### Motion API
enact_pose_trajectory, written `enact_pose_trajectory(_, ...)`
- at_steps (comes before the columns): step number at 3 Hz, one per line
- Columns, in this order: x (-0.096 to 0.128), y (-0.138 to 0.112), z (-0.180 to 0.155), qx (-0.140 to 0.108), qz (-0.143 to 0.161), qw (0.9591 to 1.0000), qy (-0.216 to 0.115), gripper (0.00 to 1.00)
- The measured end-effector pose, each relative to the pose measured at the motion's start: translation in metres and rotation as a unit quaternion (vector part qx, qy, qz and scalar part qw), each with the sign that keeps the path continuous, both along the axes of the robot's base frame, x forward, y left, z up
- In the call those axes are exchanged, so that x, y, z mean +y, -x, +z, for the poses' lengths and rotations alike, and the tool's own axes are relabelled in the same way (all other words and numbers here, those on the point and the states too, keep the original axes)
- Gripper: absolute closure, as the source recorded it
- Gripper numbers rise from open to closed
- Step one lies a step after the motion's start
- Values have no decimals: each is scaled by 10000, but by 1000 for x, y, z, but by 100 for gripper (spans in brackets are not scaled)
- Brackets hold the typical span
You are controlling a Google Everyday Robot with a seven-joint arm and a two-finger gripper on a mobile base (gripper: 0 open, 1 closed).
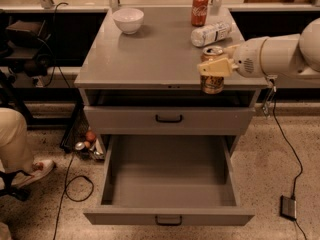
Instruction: Place orange can into middle drawer
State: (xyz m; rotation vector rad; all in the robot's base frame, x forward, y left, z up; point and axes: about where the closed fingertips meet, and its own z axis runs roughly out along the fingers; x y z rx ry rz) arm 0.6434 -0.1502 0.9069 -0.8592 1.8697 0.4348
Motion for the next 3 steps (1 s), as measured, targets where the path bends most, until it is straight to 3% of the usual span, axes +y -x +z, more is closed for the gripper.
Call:
enact_pose_trajectory(1,-16,27,-19,509,-100,9986,127,100)
enact_pose_trajectory(2,-15,27,-19,510,-99,9986,127,100)
enact_pose_trajectory(3,-16,34,-35,725,-171,9969,242,100)
